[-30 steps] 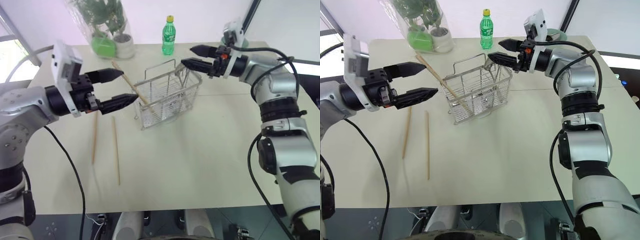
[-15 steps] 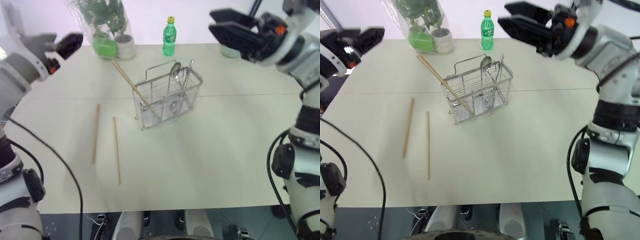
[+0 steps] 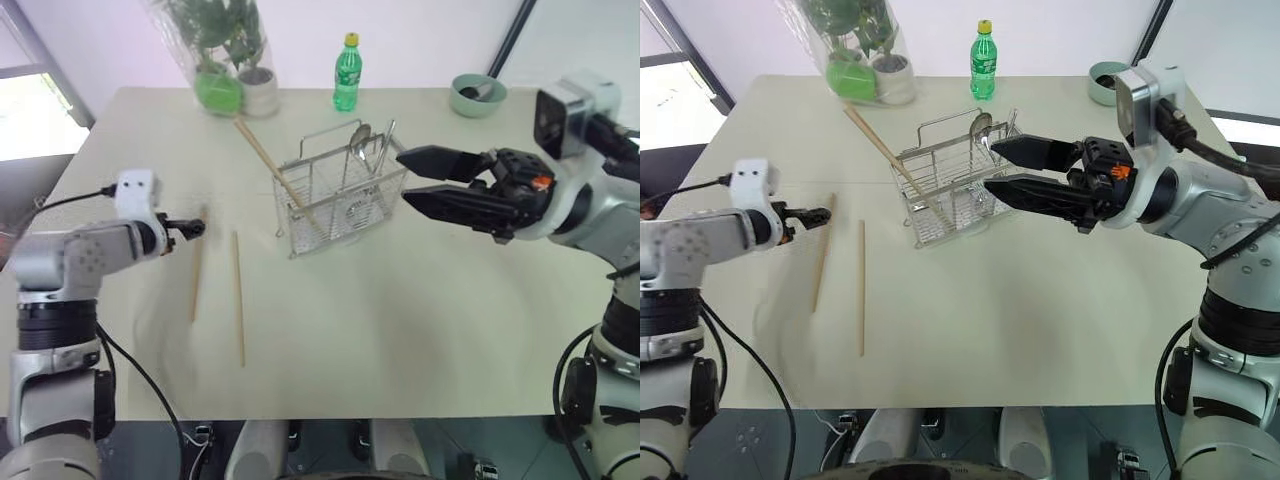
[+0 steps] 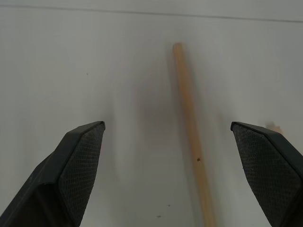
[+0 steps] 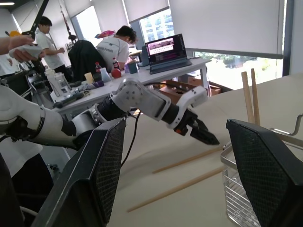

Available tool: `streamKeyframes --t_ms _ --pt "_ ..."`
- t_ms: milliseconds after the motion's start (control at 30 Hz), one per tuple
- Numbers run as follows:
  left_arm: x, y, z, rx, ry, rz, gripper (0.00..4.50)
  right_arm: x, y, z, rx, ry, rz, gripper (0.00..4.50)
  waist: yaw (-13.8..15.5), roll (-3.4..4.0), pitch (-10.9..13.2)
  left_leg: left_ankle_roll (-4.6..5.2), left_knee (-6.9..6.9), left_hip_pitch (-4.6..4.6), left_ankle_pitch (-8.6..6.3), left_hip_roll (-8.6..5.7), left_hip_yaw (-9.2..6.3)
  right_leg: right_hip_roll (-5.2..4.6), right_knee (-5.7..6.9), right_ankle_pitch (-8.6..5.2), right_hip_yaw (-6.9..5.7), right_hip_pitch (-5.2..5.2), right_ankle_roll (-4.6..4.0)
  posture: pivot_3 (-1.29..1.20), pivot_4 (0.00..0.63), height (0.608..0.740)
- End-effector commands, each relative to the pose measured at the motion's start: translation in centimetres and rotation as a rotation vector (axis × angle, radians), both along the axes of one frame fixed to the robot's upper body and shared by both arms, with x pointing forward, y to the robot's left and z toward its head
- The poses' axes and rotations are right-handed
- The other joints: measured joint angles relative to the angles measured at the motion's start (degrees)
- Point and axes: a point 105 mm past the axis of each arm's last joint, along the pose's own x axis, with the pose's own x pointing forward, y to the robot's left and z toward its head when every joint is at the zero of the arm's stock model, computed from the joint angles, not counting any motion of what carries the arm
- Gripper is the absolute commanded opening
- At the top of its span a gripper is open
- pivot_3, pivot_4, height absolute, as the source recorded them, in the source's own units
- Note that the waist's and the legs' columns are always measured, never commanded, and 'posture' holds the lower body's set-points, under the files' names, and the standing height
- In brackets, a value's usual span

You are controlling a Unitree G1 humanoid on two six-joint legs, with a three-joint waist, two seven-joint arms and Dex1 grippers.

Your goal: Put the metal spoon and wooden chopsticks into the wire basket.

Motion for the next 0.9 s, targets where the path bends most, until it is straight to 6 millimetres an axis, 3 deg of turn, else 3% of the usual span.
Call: streamKeyframes --t_ms 33,333,467,567,800,900 --pt "1.4 -0.4 0.3 0.022 -0.039 -0.011 4.5 -1.1 -0.2 1.5 0.017 -0.067 -0.005 3.46 0.07 -0.01 -0.01 0.01 0.0 -0.03 -0.01 0.0 0.0 -0.01 -0.06 0.01 -0.01 0.0 -0.02 0.0 0.15 0.684" --pt "3.8 -3.1 -0.7 0.016 -0.045 -0.074 4.5 -1.0 0.1 1.8 0.048 -0.064 -0.043 3.46 0.31 -0.04 -0.04 0.05 0.02 -0.01 -0.02 -0.01 0.0 -0.09 -0.14 0.04 -0.1 0.15 0.0 0.0 0.15 0.684" --pt "3.7 -2.8 -2.3 0.03 0.023 -0.049 4.5 -0.6 -0.2 1.8 0.058 -0.063 -0.071 3.46 0.27 -0.04 -0.05 0.07 0.02 0.0 -0.02 -0.01 0.0 -0.1 -0.16 0.05 -0.12 0.18 0.03 0.0 0.15 0.684" --pt "3.5 -2.5 -2.9 0.037 0.044 -0.04 3.63 -0.6 -0.5 1.5 0.047 -0.064 -0.081 3.52 0.19 -0.03 -0.07 0.07 0.02 0.09 -0.02 -0.01 -0.01 -0.1 -0.16 0.06 -0.14 0.28 0.05 0.0 0.15 0.684" --pt "3.7 -2.0 -2.6 0.019 0.034 0.002 0.12 -0.4 -1.0 1.1 0.025 -0.063 -0.104 3.52 0.18 -0.03 -0.08 0.11 0.04 0.1 -0.04 -0.01 0.0 -0.11 -0.19 0.1 -0.16 0.31 0.13 0.0 0.15 0.684" --pt "3.9 -1.5 -2.3 0.021 0.019 0.032 0.05 -0.2 -1.0 1.1 0.027 -0.062 -0.11 3.52 0.18 -0.03 -0.09 0.11 0.04 0.11 -0.04 -0.01 0.0 -0.11 -0.19 0.12 -0.16 0.32 0.16 0.0 0.15 0.684"
